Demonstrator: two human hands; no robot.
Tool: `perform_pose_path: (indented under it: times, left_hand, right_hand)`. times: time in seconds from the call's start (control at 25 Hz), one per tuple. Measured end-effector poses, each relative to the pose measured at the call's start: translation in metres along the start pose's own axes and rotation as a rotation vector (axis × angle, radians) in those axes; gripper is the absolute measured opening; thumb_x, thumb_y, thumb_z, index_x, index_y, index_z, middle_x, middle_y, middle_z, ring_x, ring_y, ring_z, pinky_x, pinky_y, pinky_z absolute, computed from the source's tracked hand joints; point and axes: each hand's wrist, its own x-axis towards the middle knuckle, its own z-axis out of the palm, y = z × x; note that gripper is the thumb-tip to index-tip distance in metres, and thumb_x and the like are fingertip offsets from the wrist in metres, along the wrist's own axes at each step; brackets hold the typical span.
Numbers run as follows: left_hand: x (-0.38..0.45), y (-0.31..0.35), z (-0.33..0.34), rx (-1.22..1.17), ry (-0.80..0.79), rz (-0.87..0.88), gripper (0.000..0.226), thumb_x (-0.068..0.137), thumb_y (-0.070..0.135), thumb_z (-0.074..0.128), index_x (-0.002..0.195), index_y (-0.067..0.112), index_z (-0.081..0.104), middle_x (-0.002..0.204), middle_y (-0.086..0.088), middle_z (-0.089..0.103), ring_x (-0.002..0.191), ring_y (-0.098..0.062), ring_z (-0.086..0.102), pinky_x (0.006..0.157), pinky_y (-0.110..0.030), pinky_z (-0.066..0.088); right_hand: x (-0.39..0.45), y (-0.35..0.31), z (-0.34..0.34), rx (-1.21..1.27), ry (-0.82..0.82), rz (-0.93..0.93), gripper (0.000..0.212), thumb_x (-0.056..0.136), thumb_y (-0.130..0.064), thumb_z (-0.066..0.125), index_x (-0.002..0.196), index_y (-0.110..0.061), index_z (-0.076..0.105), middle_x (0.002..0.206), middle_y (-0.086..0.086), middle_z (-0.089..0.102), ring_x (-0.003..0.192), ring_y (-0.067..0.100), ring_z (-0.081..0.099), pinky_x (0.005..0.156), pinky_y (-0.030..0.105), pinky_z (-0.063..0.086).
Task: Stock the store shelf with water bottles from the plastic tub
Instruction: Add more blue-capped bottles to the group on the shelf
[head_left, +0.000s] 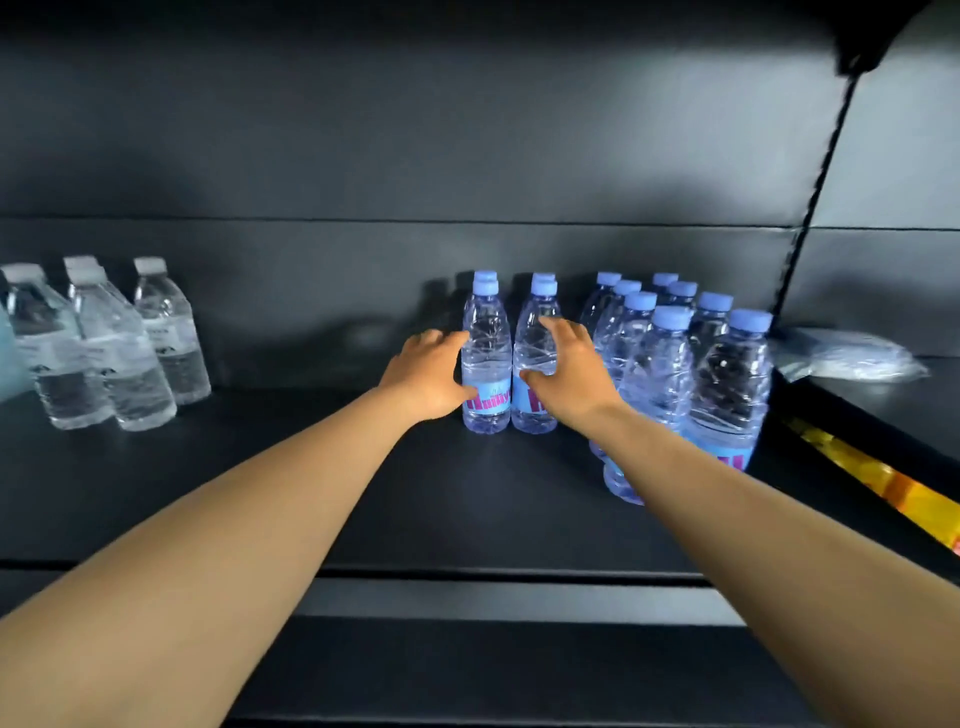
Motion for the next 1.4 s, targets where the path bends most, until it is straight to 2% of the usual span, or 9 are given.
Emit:
perform_pose_path:
  times: [0.16, 0.36, 0.52, 0.6, 0.76, 0.96, 1.12, 1.24, 1.4]
  left_hand:
    - [-0.067, 0.020, -0.061, 0.410, -0.052, 0.041, 0.081, 0.087, 0.040, 0.060, 0.150, 0.025, 0.012, 0.157, -0.010, 0.009, 0.147, -0.028, 0.000, 0.117, -0.045, 0.013]
    - [-0.187, 0.056, -0.115, 0.621, 0.023, 0.157, 0.085, 0.086, 0.044, 0.060, 0.151, 0.024, 0.010, 0.158, -0.012, 0.004, 0.147, -0.027, -0.007, 0.118, -0.047, 0.006]
    - [-0.289, 0.081, -0.111, 0.687, 0.041, 0.269, 0.089, 0.084, 0.051, 0.060, 0.150, 0.024, 0.008, 0.158, -0.014, 0.001, 0.147, -0.027, -0.008, 0.118, -0.048, 0.005]
    - [-0.330, 0.091, -0.093, 0.638, 0.009, 0.281, 0.089, 0.083, 0.053, 0.060, 0.150, 0.024, 0.009, 0.158, -0.014, 0.001, 0.147, -0.027, -0.008, 0.117, -0.049, 0.006]
    - [-0.387, 0.108, -0.032, 0.599, -0.120, 0.318, 0.088, 0.084, 0.053, 0.059, 0.151, 0.023, 0.009, 0.158, -0.016, -0.001, 0.147, -0.028, -0.009, 0.117, -0.048, 0.007]
    - [-0.444, 0.144, 0.080, 0.468, -0.222, 0.435, 0.085, 0.085, 0.048, 0.059, 0.150, 0.022, 0.012, 0.158, -0.015, -0.001, 0.147, -0.028, -0.006, 0.118, -0.047, 0.006]
    - [-0.479, 0.170, 0.169, 0.381, -0.334, 0.480, 0.085, 0.085, 0.047, 0.059, 0.150, 0.022, 0.011, 0.158, -0.015, 0.000, 0.147, -0.029, -0.004, 0.118, -0.045, 0.007]
    - [-0.499, 0.189, 0.244, 0.197, -0.477, 0.406, 0.083, 0.086, 0.043, 0.060, 0.151, 0.022, 0.012, 0.158, -0.015, 0.000, 0.147, -0.030, -0.001, 0.118, -0.042, 0.010]
    - [-0.525, 0.203, 0.365, -0.100, -0.558, 0.201, 0.083, 0.083, 0.038, 0.065, 0.150, 0.022, 0.019, 0.156, -0.012, 0.012, 0.144, -0.026, 0.015, 0.115, -0.034, 0.020]
  right_hand:
    - [-0.055, -0.056, -0.059, -0.303, -0.045, -0.156, 0.074, 0.084, -0.021, 0.066, 0.147, -0.015, 0.028, 0.149, 0.009, 0.029, 0.141, 0.028, 0.020, 0.114, 0.038, 0.025]
    - [-0.168, -0.112, -0.119, -0.693, -0.010, -0.177, 0.084, 0.080, -0.038, 0.068, 0.149, -0.021, 0.023, 0.155, 0.007, 0.020, 0.147, 0.026, 0.004, 0.116, 0.050, 0.016]
    - [-0.271, -0.121, -0.147, -0.824, -0.018, -0.162, 0.084, 0.079, -0.049, 0.065, 0.148, -0.023, 0.024, 0.156, 0.007, 0.017, 0.147, 0.026, 0.004, 0.116, 0.049, 0.017]
    - [-0.317, -0.115, -0.157, -0.773, -0.024, -0.114, 0.083, 0.079, -0.047, 0.067, 0.147, -0.023, 0.027, 0.155, 0.007, 0.019, 0.147, 0.026, 0.006, 0.116, 0.050, 0.017]
    - [-0.402, -0.070, -0.167, -0.601, -0.029, 0.064, 0.081, 0.080, -0.041, 0.069, 0.147, -0.021, 0.028, 0.155, 0.007, 0.021, 0.147, 0.026, 0.008, 0.114, 0.050, 0.020]
    - [-0.511, 0.037, -0.157, -0.609, -0.180, 0.276, 0.081, 0.083, -0.039, 0.066, 0.149, -0.022, 0.022, 0.158, 0.006, 0.015, 0.147, 0.025, 0.004, 0.114, 0.049, 0.017]
    - [-0.577, 0.121, -0.140, -0.514, -0.214, 0.371, 0.078, 0.083, -0.036, 0.067, 0.148, -0.020, 0.025, 0.155, 0.006, 0.023, 0.145, 0.026, 0.012, 0.115, 0.049, 0.022]
    - [-0.615, 0.191, -0.116, -0.464, -0.253, 0.437, 0.079, 0.079, -0.038, 0.069, 0.146, -0.021, 0.030, 0.153, 0.007, 0.028, 0.142, 0.027, 0.022, 0.113, 0.049, 0.026]
    - [-0.663, 0.288, -0.060, -0.388, -0.380, 0.528, 0.084, 0.080, -0.045, 0.069, 0.148, -0.026, 0.025, 0.157, 0.002, 0.022, 0.144, 0.022, 0.017, 0.115, 0.041, 0.022]
